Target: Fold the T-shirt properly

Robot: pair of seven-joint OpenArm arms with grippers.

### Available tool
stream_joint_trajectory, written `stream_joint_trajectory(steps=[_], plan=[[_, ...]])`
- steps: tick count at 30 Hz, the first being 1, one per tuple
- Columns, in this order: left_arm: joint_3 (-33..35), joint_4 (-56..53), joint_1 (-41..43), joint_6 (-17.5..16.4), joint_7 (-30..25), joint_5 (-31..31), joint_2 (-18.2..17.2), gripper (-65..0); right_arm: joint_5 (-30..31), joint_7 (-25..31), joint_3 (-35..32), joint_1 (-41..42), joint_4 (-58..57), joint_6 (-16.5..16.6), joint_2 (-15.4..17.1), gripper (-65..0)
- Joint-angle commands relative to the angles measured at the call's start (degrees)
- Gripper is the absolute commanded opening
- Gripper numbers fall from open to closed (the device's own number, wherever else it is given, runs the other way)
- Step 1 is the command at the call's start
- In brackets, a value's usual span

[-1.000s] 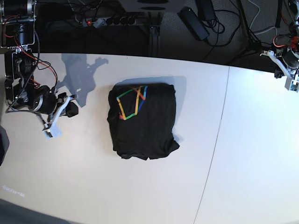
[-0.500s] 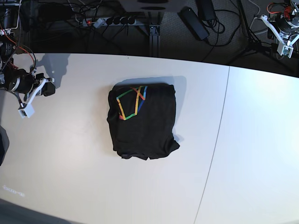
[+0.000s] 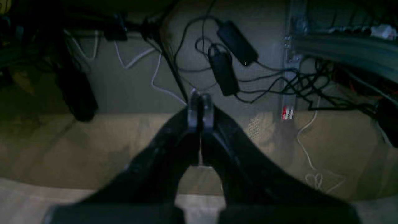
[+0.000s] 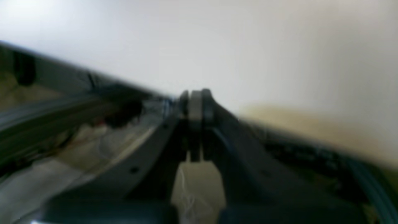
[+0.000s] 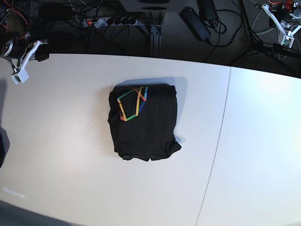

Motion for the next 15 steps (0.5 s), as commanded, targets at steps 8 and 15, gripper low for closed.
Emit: stream_joint_trajectory(steps=[8,15], plan=[[0.26,-6.21,0.66,-0.87,2.23,-0.11,-0.63,-65.0,1.14,0.35,0.70,-11.89,0.92,3.26,-2.01,-65.0],[8.68,-21.55,-0.74,-0.81,0.57,1.86,-0.66,-65.0,0.96,0.37,0.66,-16.65,-1.31,3.06,-7.78,-65.0]])
